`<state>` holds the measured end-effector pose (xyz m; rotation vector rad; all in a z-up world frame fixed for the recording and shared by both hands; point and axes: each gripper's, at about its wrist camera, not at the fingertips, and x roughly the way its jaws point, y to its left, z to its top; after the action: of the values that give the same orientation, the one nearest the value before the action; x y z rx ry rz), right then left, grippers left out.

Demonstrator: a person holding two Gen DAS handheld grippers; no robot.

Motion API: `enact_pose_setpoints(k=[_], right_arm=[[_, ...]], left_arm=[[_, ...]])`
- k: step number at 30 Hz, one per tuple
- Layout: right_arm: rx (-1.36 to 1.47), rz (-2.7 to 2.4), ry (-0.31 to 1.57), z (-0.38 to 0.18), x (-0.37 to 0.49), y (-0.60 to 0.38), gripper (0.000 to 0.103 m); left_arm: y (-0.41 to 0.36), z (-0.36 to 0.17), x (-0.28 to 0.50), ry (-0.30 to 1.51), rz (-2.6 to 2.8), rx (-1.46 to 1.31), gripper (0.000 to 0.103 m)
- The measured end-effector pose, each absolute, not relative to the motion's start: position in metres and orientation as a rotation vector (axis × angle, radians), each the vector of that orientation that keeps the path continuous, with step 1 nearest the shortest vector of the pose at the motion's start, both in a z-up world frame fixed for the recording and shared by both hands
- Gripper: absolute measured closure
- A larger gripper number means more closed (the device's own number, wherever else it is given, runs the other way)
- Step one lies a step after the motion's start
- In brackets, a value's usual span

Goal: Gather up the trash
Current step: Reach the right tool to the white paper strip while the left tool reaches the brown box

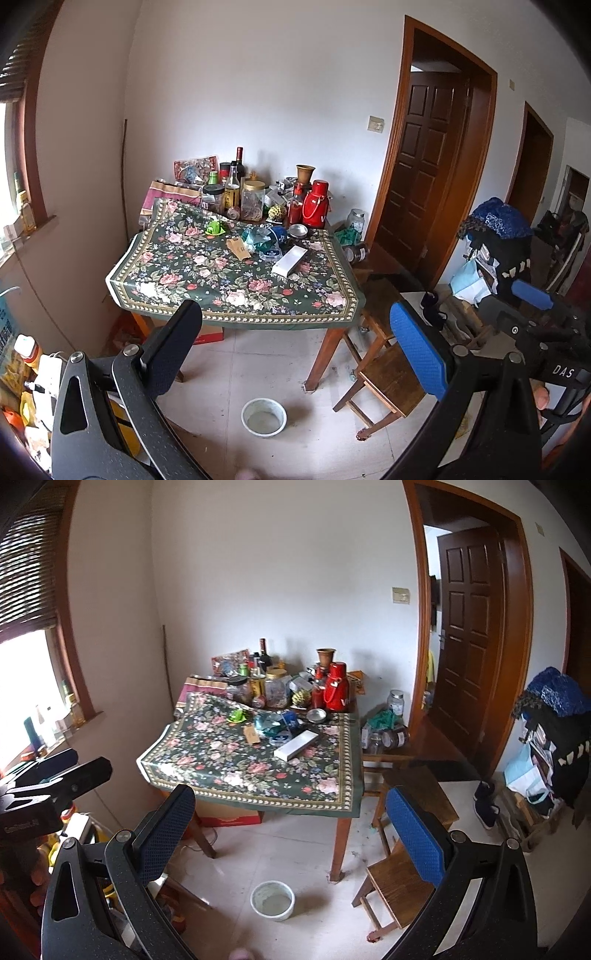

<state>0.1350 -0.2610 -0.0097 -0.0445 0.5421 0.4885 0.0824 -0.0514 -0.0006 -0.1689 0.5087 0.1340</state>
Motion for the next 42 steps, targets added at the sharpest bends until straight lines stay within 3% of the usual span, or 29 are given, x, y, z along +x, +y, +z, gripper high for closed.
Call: enact_pose_setpoints(k=[27,37,42], right_arm=[[0.006,0.324,0.745,-0.061,0.344,-0.112,0.000],[-0.068,0.310,0.946,-0.138,0.440,-0.070,0.000],[-0.121,0.350,1.051,-0.179,0.488,-0.045,0.000]], left_arm=[[0.119,-0.044,0.340,0.614,0.115,-0.118,0.001],[0.153,-0.106,0.411,0.785,0.204,-0.193,0.011],[0.163,-0.131,0.443,0.861,0.268,-0.270,0.022]])
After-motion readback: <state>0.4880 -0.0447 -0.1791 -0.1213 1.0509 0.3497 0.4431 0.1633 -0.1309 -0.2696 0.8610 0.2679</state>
